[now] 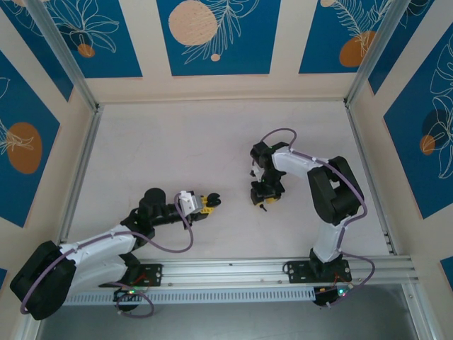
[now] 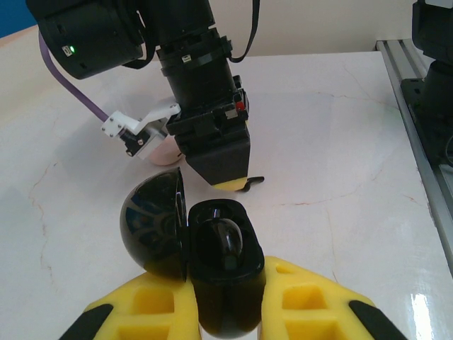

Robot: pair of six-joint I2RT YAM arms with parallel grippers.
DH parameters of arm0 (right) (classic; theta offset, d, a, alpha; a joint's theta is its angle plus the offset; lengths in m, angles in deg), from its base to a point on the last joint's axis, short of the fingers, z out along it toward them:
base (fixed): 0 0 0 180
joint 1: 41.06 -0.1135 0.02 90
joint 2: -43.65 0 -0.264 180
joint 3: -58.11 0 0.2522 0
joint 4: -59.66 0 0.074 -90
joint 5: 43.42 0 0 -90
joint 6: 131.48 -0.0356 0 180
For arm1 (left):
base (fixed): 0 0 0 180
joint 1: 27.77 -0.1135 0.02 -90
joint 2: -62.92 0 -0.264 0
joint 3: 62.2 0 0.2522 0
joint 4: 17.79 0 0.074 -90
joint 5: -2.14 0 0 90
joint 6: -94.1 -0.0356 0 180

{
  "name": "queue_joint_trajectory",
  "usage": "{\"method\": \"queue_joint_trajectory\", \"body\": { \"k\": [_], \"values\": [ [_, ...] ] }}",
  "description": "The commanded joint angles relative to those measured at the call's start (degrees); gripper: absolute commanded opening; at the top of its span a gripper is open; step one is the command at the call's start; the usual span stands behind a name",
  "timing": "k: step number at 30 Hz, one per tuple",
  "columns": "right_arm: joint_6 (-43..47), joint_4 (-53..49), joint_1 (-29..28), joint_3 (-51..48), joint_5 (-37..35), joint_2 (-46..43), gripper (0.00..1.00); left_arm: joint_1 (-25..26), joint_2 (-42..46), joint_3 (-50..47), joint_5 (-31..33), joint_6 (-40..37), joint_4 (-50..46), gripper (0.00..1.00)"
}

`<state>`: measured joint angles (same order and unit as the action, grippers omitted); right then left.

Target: Insert wireless bluetooth earbuds into charging case

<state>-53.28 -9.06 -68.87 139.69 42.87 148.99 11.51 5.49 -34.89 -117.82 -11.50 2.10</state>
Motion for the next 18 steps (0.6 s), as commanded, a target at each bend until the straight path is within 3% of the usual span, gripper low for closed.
{"method": "queue_joint_trajectory", "body": {
  "k": [1, 18],
  "values": [
    [0.89, -1.81, -0.49, 1.19, 0.29, 1.25, 0.43, 0.66, 0.66, 0.79, 0.24, -1.55, -0.04, 0.06],
    [-3.27, -2.53, 0.92, 0.55, -4.44, -1.72, 0.39, 0.7, 1.13, 0.83, 0.32, -1.2, -0.14, 0.06]
  ]
}}
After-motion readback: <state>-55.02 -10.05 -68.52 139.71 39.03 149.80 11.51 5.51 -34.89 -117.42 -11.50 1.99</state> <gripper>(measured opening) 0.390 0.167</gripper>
